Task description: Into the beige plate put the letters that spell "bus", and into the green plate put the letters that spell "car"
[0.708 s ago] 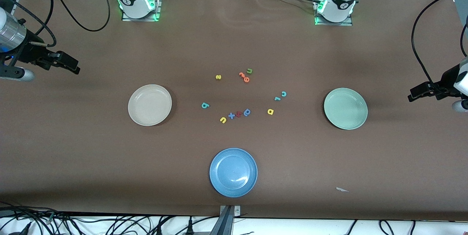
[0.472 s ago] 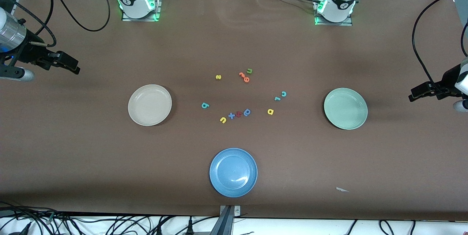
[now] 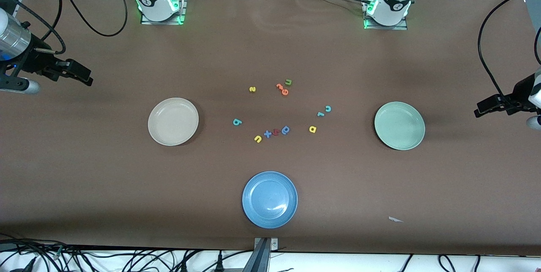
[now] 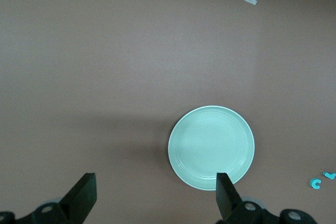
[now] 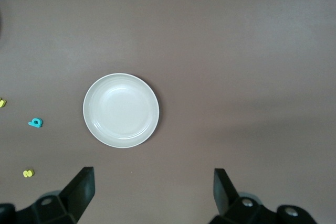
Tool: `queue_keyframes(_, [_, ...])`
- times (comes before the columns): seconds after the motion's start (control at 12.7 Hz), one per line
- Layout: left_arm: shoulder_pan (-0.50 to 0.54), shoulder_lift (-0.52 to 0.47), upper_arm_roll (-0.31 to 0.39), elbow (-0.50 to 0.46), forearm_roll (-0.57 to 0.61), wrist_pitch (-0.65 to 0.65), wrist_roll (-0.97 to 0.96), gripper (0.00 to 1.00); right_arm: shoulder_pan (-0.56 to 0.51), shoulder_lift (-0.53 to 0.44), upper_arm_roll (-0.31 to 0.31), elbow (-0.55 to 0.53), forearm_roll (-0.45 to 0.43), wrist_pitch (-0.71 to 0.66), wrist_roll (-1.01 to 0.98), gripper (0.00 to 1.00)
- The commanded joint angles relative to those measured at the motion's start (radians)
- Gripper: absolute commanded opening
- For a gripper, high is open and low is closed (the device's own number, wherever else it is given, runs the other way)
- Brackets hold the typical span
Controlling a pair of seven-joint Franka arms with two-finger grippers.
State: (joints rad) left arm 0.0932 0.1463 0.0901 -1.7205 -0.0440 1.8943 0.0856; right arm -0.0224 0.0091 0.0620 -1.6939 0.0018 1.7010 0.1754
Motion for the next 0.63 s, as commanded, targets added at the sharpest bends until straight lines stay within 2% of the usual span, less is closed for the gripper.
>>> queue_keyframes(0.0, [0.003, -0.013, -0.004, 0.006, -0.016, -0.018, 0.002, 1.00, 0.013, 0.008, 0.004, 0.028, -0.014, -0.012, -0.002, 1.00])
queue_keyframes(0.55, [0.003, -0.011, -0.007, 0.019, -0.016, -0.018, -0.001, 1.00, 0.013, 0.009, 0.002, 0.026, -0.014, -0.012, -0.002, 1.00])
